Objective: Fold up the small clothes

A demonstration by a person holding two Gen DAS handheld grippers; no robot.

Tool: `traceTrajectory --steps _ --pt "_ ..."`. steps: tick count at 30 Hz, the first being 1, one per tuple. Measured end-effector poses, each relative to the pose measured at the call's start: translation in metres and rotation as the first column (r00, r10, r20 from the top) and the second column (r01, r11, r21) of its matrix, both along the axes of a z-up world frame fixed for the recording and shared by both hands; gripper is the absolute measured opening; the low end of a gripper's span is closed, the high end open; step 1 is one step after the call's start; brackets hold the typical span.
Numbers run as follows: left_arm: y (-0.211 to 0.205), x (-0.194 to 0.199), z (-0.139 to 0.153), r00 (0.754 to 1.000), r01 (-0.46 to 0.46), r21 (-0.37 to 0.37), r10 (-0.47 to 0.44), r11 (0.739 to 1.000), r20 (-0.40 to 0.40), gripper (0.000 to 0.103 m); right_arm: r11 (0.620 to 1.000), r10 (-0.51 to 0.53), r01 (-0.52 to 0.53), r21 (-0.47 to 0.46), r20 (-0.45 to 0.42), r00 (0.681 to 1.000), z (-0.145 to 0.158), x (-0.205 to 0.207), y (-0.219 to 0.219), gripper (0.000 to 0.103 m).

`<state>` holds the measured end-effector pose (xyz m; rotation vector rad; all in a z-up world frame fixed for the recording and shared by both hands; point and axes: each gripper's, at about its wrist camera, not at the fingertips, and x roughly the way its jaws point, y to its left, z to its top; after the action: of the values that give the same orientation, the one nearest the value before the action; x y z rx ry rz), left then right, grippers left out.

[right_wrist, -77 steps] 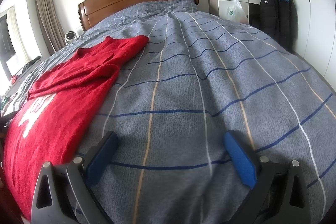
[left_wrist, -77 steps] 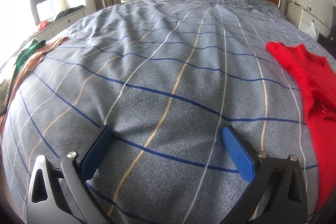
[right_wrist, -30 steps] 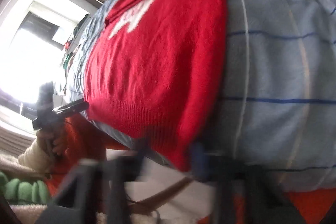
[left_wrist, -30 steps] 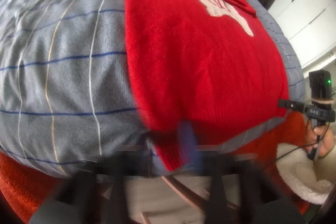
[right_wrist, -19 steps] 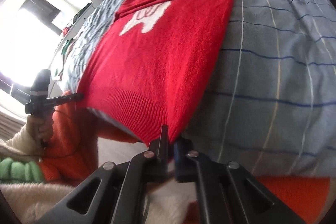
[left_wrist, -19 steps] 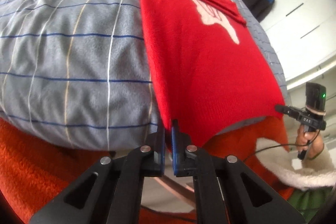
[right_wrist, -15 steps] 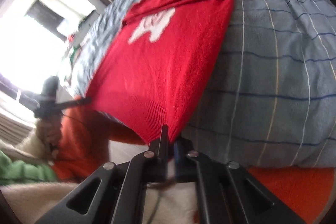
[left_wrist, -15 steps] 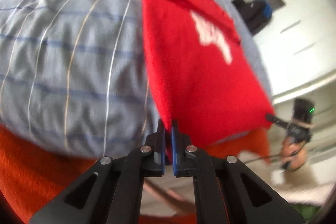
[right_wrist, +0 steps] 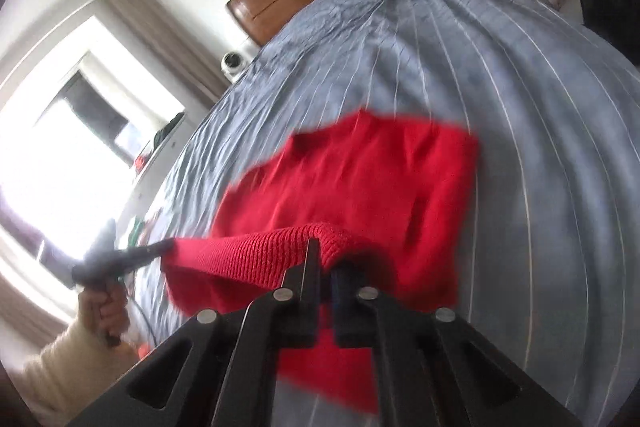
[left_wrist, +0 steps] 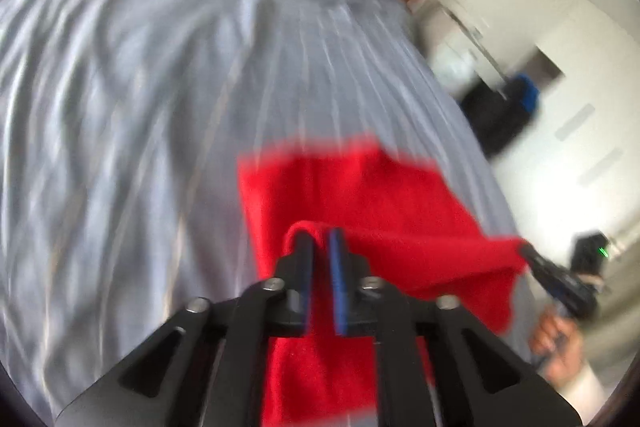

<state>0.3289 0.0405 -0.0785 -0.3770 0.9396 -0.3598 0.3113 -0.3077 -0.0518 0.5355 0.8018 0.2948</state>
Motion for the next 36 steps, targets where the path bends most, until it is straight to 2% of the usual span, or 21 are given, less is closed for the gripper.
traceTrajectory --steps 1,2,3,4,6,9,11,13,15,16,18,20,21,23,25,28,32,33,35,36 --pt "-0.004 0.014 -0.003 0.999 -0.045 0.049 0.045 0.998 0.006 0.051 0.999 -0.027 0.027 0.031 0.018 0.999 -0.003 0.023 -0.007 0.007" --pt "-0.004 0.027 -0.008 0.995 -0.096 0.098 0.098 0.991 -0.017 0.063 0.998 -0.047 0.046 0.032 0.015 0.999 -0.007 0.041 -0.012 0.022" --pt "0.001 0.031 -0.014 0.99 -0.132 0.097 0.137 0.986 -0.04 0.063 0.994 -0.106 0.106 -0.025 0.003 0.994 -0.01 0.058 -0.016 0.048" --pt "0.006 0.029 -0.017 0.988 -0.139 0.075 0.143 0.987 -0.05 0.062 0.986 -0.157 0.157 -0.061 0.004 0.988 -0.01 0.065 -0.02 0.052" --pt "0.015 0.022 -0.026 0.991 -0.121 0.023 0.122 0.992 -0.058 0.063 0.98 -0.191 0.192 -0.048 0.01 0.981 -0.011 0.068 -0.027 0.052" --pt "0.016 -0.001 -0.034 0.998 -0.05 0.083 0.054 0.995 -0.043 0.063 0.986 -0.155 0.155 -0.064 0.007 0.988 -0.016 0.049 -0.028 0.052" --pt "0.007 -0.025 -0.039 0.999 0.035 0.101 -0.032 0.994 -0.038 0.076 0.991 -0.101 0.099 -0.091 -0.018 0.995 -0.022 0.031 -0.021 0.052" --pt "-0.005 -0.05 -0.049 0.994 0.109 0.185 -0.103 0.977 -0.043 0.081 0.991 -0.039 0.035 -0.13 -0.035 0.999 -0.029 0.012 -0.009 0.052" --pt "-0.013 -0.064 -0.059 0.991 0.128 0.306 -0.109 0.943 -0.08 0.077 0.979 0.018 -0.027 -0.202 -0.046 0.999 -0.041 -0.005 0.008 0.055" --pt "-0.01 -0.071 -0.063 0.991 0.126 0.347 -0.102 0.929 -0.087 0.075 0.96 0.013 -0.035 -0.278 -0.08 0.997 -0.052 -0.009 0.013 0.055" --pt "0.009 -0.091 -0.057 0.995 0.094 0.359 -0.074 0.928 -0.069 0.075 0.913 -0.081 -0.002 -0.407 -0.186 0.979 -0.078 -0.02 0.004 0.054" --pt "0.026 -0.109 -0.044 0.998 0.049 0.369 -0.033 0.928 -0.048 0.079 0.928 -0.174 0.107 -0.356 -0.16 0.972 -0.076 -0.044 -0.019 0.054" --pt "0.032 -0.116 -0.04 0.999 0.032 0.372 -0.023 0.928 -0.029 0.081 0.915 -0.21 0.146 -0.376 -0.136 0.968 -0.069 -0.054 -0.021 0.055" --pt "0.044 -0.134 -0.029 0.999 -0.029 0.378 0.014 0.925 0.042 0.096 0.902 -0.224 0.175 -0.395 -0.082 0.971 -0.055 -0.073 -0.018 0.057" --pt "0.05 -0.143 -0.028 0.994 -0.082 0.367 0.05 0.927 0.097 0.097 0.914 -0.205 0.173 -0.368 -0.049 0.978 -0.048 -0.09 -0.01 0.059" --pt "0.056 -0.145 -0.041 0.985 -0.148 0.336 0.108 0.93 0.133 0.098 0.924 -0.191 0.179 -0.337 -0.001 0.982 -0.052 -0.113 0.004 0.068" --pt "0.056 -0.142 -0.076 0.984 -0.164 0.389 0.124 0.907 0.127 0.098 0.888 -0.225 0.205 -0.412 0.0 0.974 -0.086 -0.128 0.012 0.071" --pt "0.055 -0.143 -0.086 0.985 -0.157 0.401 0.113 0.902 0.131 0.1 0.893 -0.225 0.21 -0.397 0.011 0.974 -0.091 -0.13 0.012 0.071" --pt "0.052 -0.154 -0.087 0.974 -0.178 0.396 0.106 0.901 0.199 0.101 0.905 -0.226 0.223 -0.361 0.036 0.974 -0.095 -0.131 0.007 0.073" --pt "0.052 -0.16 -0.086 0.974 -0.18 0.398 0.105 0.9 0.203 0.101 0.91 -0.224 0.222 -0.352 0.035 0.974 -0.095 -0.131 0.006 0.075"
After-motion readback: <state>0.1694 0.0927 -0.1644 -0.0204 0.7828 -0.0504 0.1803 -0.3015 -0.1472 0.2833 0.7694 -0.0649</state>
